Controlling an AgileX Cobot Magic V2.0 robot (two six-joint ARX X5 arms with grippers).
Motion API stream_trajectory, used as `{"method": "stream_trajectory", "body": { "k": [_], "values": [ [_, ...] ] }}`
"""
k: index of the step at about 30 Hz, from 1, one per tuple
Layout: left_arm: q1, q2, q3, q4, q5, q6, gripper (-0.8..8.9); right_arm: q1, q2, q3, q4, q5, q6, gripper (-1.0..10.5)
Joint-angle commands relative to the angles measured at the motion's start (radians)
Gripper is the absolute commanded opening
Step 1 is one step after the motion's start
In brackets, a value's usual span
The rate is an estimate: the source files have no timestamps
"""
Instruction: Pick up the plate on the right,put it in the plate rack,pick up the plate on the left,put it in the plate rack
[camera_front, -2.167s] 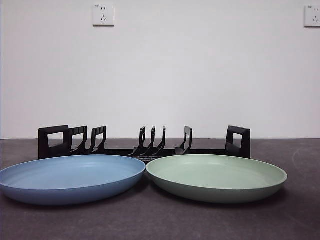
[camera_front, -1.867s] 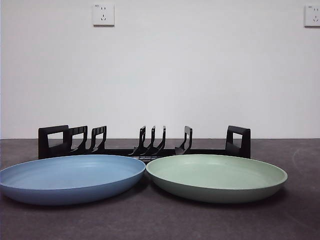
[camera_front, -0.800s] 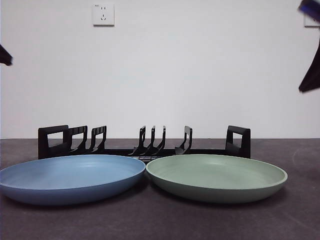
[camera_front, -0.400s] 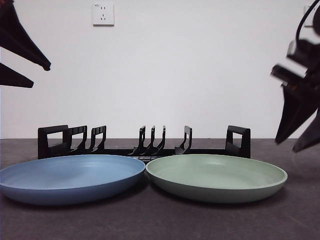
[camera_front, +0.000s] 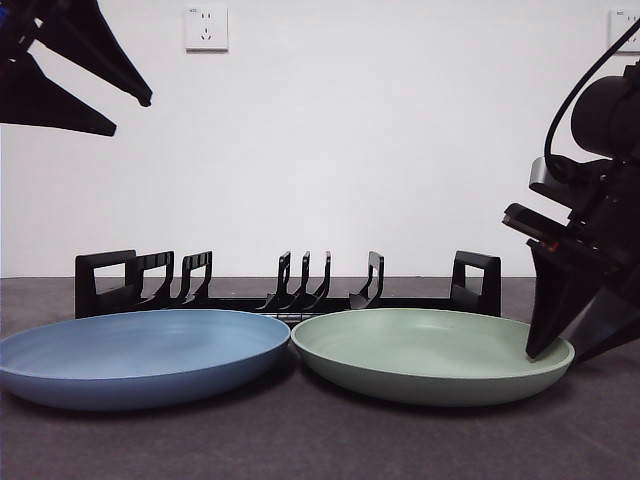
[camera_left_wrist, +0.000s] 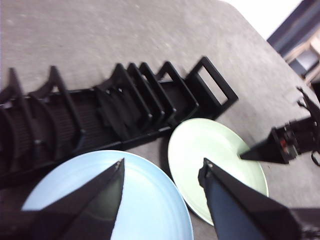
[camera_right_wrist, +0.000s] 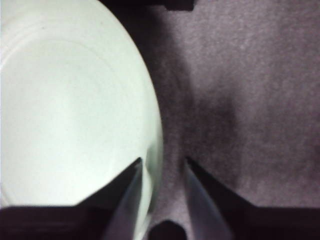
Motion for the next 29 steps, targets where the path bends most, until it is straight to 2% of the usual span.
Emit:
{"method": "stream_trajectory", "body": {
  "k": [1, 6, 11, 15, 18, 23, 26, 29],
  "values": [
    [-0.024, 0.002, 0.002, 0.008, -0.015, 0.035, 2.59, 0.002, 0.002, 0.004, 0.003, 0.001, -0.003, -0.2],
    [-0.077, 0.002, 0.002, 0.013, -0.018, 0.138, 2.59, 0.002, -0.041, 0.016, -0.021, 0.0, 0.04, -0.2],
    [-0.179, 0.002, 0.017, -0.001, -0.021, 0.341, 2.59, 0.002, -0.154, 0.056, -0.087, 0.001, 0.045, -0.2],
    [-0.298, 0.002, 0.042, -0.004, -0.051, 0.492, 2.59, 0.002, -0.211, 0.125, -0.159, 0.003, 0.045, -0.2],
    [-0.407, 0.002, 0.068, -0.037, -0.149, 0.624, 2.59, 0.002, -0.213, 0.189, -0.238, 0.002, 0.041, -0.2],
    [-0.614, 0.004, 0.099, -0.085, -0.402, 0.801, 2.56, 0.032, -0.213, 0.257, -0.307, -0.001, 0.035, -0.2],
    [-0.703, 0.005, 0.099, -0.094, -0.483, 0.855, 2.56, 0.047, -0.213, 0.277, -0.333, -0.003, 0.029, -0.2],
    [-0.768, 0.028, 0.099, -0.102, -0.522, 0.869, 2.55, 0.067, -0.213, 0.289, -0.341, -0.003, 0.029, -0.2]
  ]
}}
